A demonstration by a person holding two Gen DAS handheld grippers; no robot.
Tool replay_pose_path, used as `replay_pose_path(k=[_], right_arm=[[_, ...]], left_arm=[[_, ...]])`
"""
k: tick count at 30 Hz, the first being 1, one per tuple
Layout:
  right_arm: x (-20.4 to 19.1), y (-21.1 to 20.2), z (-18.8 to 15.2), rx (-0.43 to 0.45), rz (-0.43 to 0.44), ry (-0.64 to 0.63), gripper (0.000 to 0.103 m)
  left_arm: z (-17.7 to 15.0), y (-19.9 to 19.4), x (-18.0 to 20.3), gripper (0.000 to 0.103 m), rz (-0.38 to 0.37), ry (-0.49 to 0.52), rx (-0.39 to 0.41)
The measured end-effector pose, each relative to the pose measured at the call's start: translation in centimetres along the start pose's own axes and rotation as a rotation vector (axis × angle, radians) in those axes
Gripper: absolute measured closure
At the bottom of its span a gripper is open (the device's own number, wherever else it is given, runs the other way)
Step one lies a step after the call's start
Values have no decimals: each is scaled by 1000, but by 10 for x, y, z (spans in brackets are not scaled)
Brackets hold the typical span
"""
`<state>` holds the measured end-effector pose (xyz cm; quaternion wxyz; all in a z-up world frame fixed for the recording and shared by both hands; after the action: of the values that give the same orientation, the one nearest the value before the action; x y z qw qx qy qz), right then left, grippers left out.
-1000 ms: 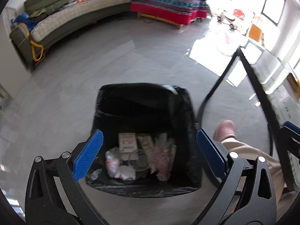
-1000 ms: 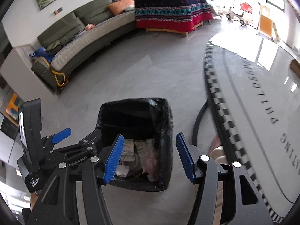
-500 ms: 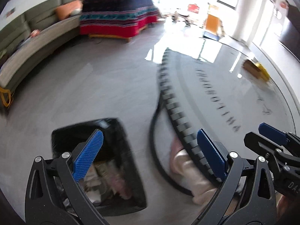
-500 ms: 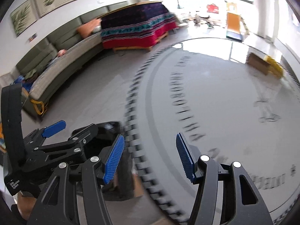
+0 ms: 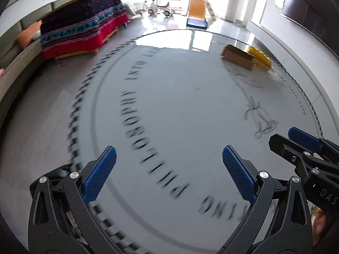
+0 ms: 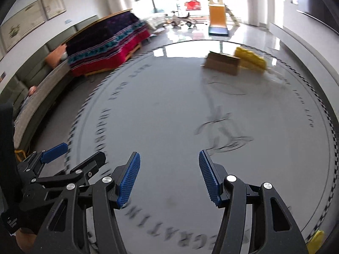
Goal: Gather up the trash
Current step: 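Move both open tools back toward the mat, then grasp the yellow sponge with the right gripper while the left grasps the cardboard piece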
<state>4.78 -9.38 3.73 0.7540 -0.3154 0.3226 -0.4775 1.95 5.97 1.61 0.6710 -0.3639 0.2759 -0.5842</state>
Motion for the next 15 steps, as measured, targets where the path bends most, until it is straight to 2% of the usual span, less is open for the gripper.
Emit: replay_pose_path(k=[4, 7, 15], right_arm=[[45, 6, 17, 13, -44, 31, 44], [76, 12, 32, 29, -78, 43, 44], [152, 42, 96, 46, -161, 45, 44]], left_arm=[[17, 18, 30, 6, -43, 23, -26], [30, 34, 46, 6, -41, 15, -49], [76, 73, 78, 6, -67, -138, -112]])
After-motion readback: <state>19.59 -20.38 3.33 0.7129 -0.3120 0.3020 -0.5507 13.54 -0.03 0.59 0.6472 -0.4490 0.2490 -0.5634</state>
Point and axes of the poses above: each gripper's, at about its wrist camera, not at the fingertips, and y roughly the way its jaws point, x to its right, z to its top, the point moved 7 cm from there along y, roughly the way its jaws point
